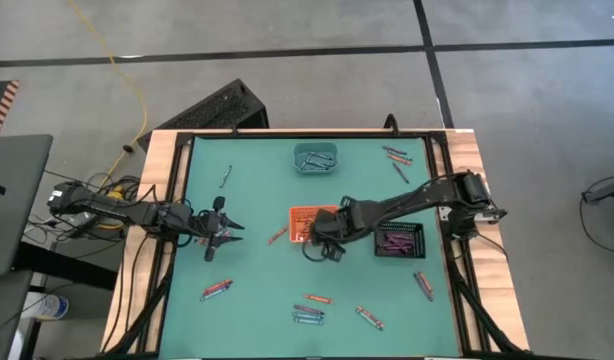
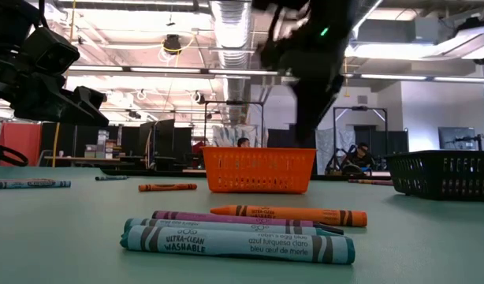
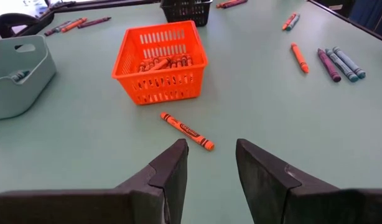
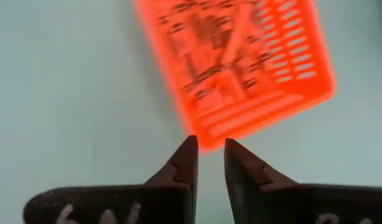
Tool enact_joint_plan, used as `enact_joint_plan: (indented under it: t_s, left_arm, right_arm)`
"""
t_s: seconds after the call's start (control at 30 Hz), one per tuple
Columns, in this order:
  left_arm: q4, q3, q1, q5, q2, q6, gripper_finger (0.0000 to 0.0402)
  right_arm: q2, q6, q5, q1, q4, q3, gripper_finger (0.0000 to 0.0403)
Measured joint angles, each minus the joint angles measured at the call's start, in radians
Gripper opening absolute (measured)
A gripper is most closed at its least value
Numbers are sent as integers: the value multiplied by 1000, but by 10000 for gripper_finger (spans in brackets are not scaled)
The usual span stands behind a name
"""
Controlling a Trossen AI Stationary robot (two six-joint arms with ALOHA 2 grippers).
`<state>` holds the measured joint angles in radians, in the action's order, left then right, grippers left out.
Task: Sort crayons
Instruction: Put the orange crayon into the orange bin
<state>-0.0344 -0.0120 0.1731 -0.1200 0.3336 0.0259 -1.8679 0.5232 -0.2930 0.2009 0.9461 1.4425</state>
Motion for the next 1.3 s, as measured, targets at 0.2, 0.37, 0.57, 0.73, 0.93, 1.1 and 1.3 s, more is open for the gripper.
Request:
enact_joint_plan:
  t_s: [0.2, 0.37, 0.57, 0.73, 0.93, 1.1, 1.3]
  left_arm:
    - [0, 0, 0, 0, 0, 0, 128]
    - [0, 0, 0, 0, 0, -4, 128]
    - [0, 0, 0, 0, 0, -193, 128]
    - [0, 0, 0, 0, 0, -231, 128]
    - [-19, 0, 0, -24, 0, -195, 127]
    - [-60, 0, 0, -25, -1, -342, 127]
    - [-95, 0, 0, -102, 0, -472, 127]
  right_arm:
    - [97, 35, 6, 135, 17, -22, 71]
    - [231, 211, 6, 275, -6, -100, 71]
    - [366, 465, -116, 476, -69, -244, 71]
    - [434, 563, -280, 590, -209, -415, 71]
    - [554, 338, -276, 563, -691, -706, 71]
    - [698, -4, -124, 423, -1067, -912, 71]
    - [885, -254, -55, 152, -1083, -1021, 71]
